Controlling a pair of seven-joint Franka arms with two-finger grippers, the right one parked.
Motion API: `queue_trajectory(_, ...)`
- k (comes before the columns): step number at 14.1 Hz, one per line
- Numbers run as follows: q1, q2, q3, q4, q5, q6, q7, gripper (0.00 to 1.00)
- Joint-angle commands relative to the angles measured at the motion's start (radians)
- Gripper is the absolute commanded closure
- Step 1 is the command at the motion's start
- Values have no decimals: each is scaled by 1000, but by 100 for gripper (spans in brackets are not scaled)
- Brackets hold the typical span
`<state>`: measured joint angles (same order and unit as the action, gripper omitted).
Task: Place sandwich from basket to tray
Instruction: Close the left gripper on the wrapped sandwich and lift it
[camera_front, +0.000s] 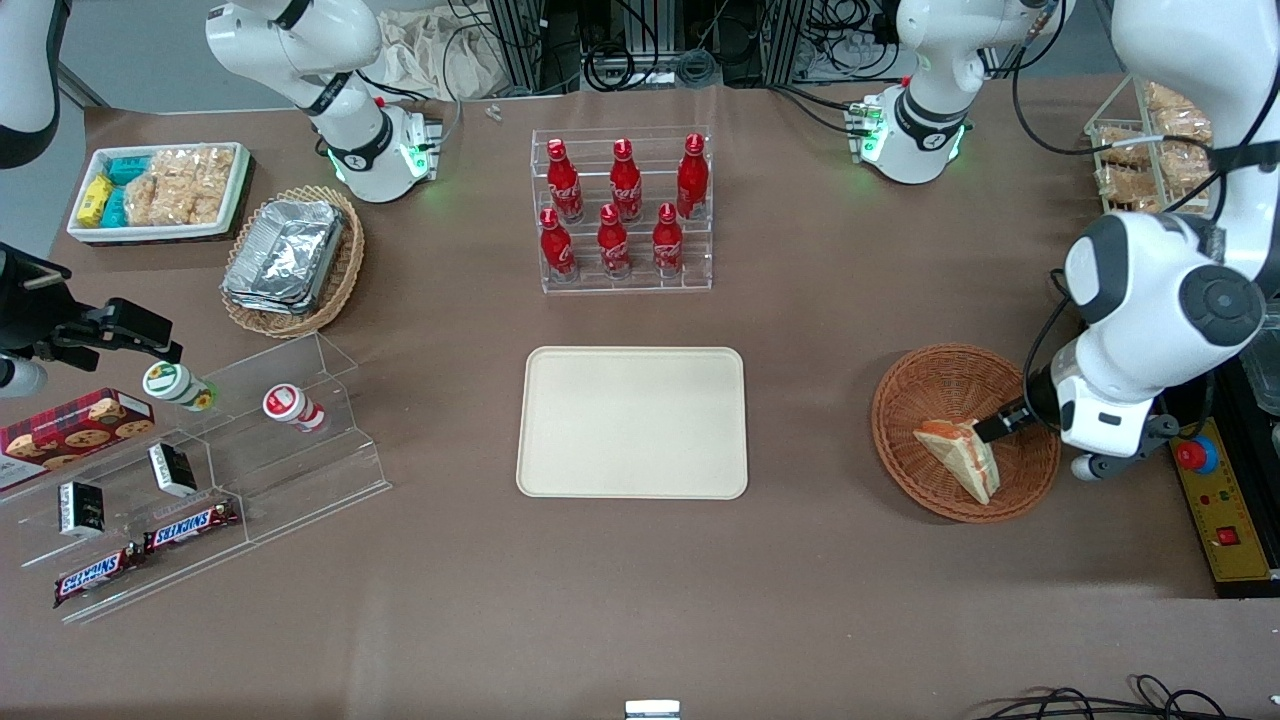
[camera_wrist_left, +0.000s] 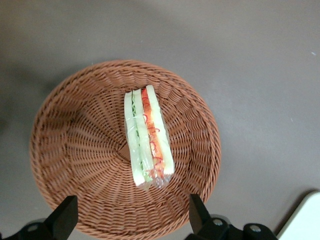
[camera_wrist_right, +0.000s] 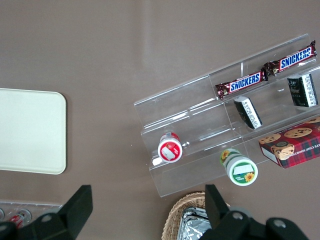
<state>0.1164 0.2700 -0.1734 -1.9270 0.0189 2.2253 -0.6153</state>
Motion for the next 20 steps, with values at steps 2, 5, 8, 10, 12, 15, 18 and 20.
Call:
queue_trajectory(2, -6, 52, -1, 0, 30, 31, -161, 0)
queue_trajectory(5, -9, 81, -3, -1, 42, 50, -202, 0)
queue_trajectory(8, -7, 87, -3, 3, 41, 54, -205, 0)
queue_trajectory(10, -9, 107, -3, 14, 41, 57, -244, 0)
queue_trajectory(12, -9, 123, -4, 11, 42, 92, -250, 0)
queue_trajectory(15, -9, 149, -3, 11, 42, 120, -250, 0)
queue_trajectory(18, -7, 166, -1, 6, 44, 139, -247, 0)
queue_trajectory(20, -7, 178, -1, 6, 71, 140, -250, 21)
